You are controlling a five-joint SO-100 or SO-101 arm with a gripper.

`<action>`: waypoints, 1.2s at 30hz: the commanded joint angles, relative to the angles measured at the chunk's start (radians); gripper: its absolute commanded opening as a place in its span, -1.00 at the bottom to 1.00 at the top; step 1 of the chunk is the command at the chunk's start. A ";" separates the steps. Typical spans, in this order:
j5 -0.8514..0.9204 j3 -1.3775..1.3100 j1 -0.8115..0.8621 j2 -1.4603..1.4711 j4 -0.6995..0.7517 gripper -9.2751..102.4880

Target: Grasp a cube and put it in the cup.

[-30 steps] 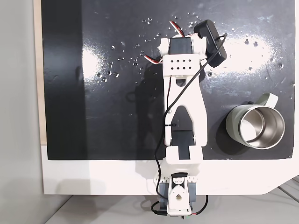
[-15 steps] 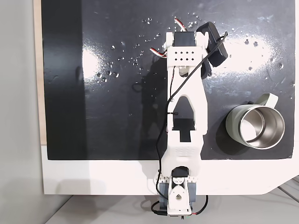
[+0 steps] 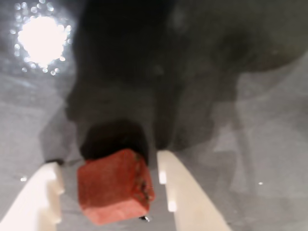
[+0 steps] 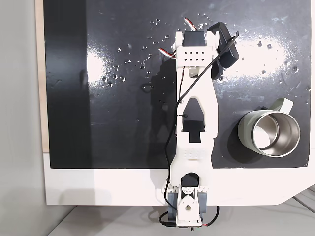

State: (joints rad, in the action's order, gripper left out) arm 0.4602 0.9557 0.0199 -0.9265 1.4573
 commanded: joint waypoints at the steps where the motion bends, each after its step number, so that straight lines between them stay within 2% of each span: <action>1: 0.009 -0.054 0.005 -0.003 0.000 -0.49; 15: -0.014 -0.054 0.006 -0.017 0.006 -0.70; 32: -0.112 -0.055 0.005 -0.221 0.048 -0.71; 36: -0.143 -0.140 0.012 -0.267 0.117 -0.71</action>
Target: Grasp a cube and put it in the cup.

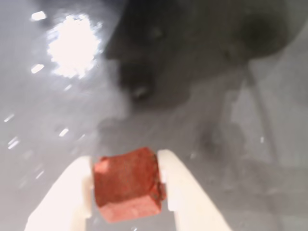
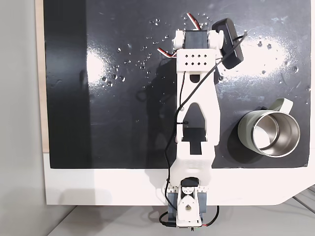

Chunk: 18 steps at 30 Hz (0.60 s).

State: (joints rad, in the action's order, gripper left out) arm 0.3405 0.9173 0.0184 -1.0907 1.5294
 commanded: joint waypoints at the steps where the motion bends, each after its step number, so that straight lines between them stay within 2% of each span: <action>1: -0.034 -0.137 0.017 -0.106 0.067 -0.72; 9: -0.067 -0.428 0.058 -0.110 0.235 -0.73; 18: -0.121 -0.634 0.109 -0.138 0.258 -0.74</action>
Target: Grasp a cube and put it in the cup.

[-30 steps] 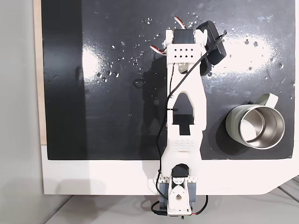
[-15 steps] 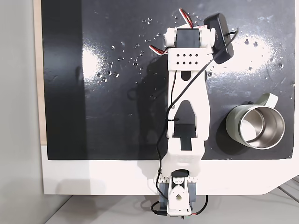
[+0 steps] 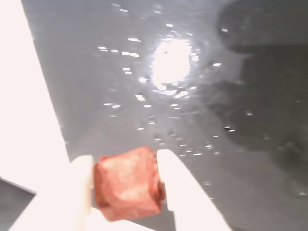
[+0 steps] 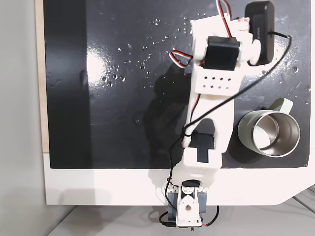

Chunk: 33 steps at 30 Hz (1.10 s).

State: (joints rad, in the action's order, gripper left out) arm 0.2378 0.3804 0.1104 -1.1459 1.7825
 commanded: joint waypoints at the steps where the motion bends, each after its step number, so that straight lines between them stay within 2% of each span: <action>1: -0.028 -0.118 0.023 -0.083 0.005 -0.74; 10: -0.048 -0.189 0.048 -0.089 0.005 -0.74; 19: -0.121 -0.181 0.196 -0.075 0.012 -0.74; 33: -0.035 0.129 0.442 -0.405 0.015 -0.75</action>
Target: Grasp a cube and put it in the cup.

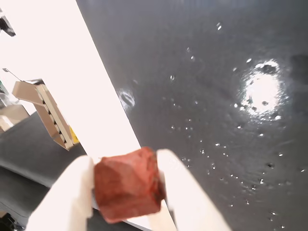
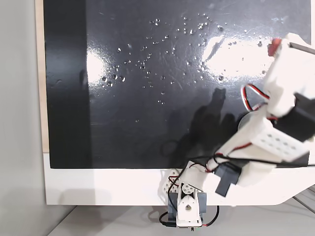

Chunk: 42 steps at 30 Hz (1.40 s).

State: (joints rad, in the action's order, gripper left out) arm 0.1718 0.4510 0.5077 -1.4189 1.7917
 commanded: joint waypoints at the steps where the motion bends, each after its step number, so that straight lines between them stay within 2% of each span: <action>1: 0.043 0.097 0.061 -0.164 0.008 -0.75; 9: 0.169 0.364 0.215 -0.394 0.008 -0.75; 19: 0.348 0.657 0.445 -0.518 0.008 -0.75; 29: 0.387 0.845 0.486 -0.469 0.008 -0.76; 42: 0.408 0.936 0.526 -0.446 0.009 -0.75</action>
State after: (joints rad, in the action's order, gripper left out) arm 0.5691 1.3821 1.0262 -1.8500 1.7917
